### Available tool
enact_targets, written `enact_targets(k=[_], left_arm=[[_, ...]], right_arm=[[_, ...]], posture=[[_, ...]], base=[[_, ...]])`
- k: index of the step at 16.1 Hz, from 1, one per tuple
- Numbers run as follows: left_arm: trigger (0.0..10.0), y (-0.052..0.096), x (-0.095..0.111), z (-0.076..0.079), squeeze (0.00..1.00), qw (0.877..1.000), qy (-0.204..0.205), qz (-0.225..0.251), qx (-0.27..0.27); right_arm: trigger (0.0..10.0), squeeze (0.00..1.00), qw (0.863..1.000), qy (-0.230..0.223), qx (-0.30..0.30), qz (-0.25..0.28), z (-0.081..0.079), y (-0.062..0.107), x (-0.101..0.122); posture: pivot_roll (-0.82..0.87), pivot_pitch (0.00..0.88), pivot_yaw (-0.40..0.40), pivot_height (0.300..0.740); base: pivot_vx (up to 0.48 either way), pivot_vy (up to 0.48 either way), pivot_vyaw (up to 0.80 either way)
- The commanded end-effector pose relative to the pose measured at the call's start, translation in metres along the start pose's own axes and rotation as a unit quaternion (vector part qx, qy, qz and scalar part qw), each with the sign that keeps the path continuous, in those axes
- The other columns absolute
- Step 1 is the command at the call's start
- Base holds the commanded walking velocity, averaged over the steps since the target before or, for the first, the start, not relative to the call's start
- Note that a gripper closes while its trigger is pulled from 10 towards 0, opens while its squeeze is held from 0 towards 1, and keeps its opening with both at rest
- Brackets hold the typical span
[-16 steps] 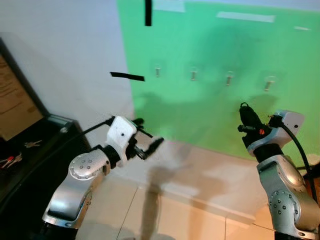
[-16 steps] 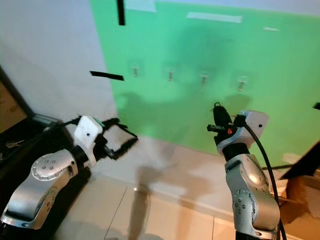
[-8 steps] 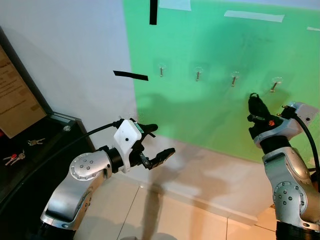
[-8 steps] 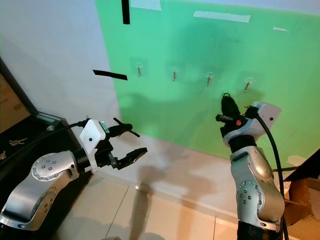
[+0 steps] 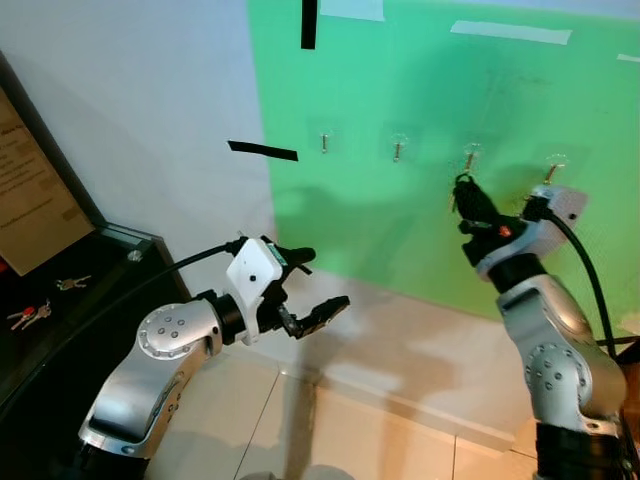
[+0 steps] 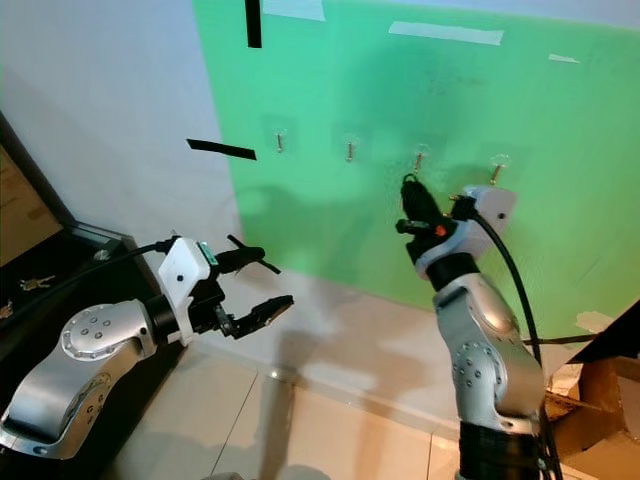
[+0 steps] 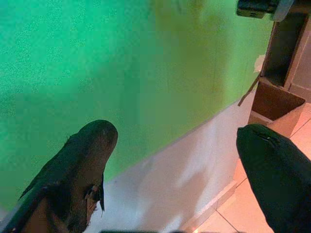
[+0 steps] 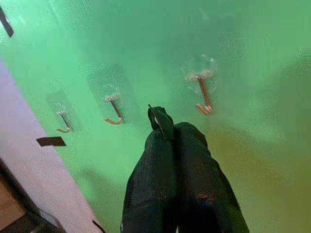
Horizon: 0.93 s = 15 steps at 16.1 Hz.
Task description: Hang keys on a hook
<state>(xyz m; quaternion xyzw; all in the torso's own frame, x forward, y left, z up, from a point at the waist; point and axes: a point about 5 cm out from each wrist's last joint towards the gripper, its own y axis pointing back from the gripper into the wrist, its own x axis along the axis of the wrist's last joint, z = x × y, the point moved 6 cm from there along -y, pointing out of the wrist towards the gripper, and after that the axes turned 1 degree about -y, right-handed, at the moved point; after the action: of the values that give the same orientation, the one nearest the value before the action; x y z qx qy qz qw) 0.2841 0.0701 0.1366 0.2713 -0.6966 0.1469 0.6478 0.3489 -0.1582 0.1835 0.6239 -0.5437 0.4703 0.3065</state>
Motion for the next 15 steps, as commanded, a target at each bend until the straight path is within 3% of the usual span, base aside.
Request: enact_targets(k=[1,5,11,15], left_arm=[[10.0,0.000,0.006,-0.001,0.00,1.000,-0.007,0.005,-0.002],[10.0,0.001,0.006,-0.002,0.00,1.000,-0.007,0.004,0.000],[10.0,0.002,0.005,-0.002,0.00,1.000,-0.007,0.003,0.000],[10.0,0.002,0.004,-0.002,0.00,1.000,-0.006,0.002,-0.001]], right_arm=[[10.0,0.00,1.000,0.003,0.013,-0.003,-0.005,-0.005,0.001],[10.0,0.00,1.000,-0.001,-0.010,0.004,0.003,-0.012,0.004],[10.0,0.00,0.996,-0.038,-0.072,0.022,0.029,-0.017,0.010],[10.0,0.00,0.996,-0.047,-0.074,0.023,0.032,-0.019,0.011]], posture=[[-0.04,0.000,0.020,0.740],[-0.04,0.000,0.016,0.740],[-0.03,0.000,0.016,0.740],[-0.03,0.000,0.017,0.740]], base=[[0.000,0.000,0.00],[0.000,0.000,0.00],[0.000,0.000,0.00],[0.000,0.000,0.00]])
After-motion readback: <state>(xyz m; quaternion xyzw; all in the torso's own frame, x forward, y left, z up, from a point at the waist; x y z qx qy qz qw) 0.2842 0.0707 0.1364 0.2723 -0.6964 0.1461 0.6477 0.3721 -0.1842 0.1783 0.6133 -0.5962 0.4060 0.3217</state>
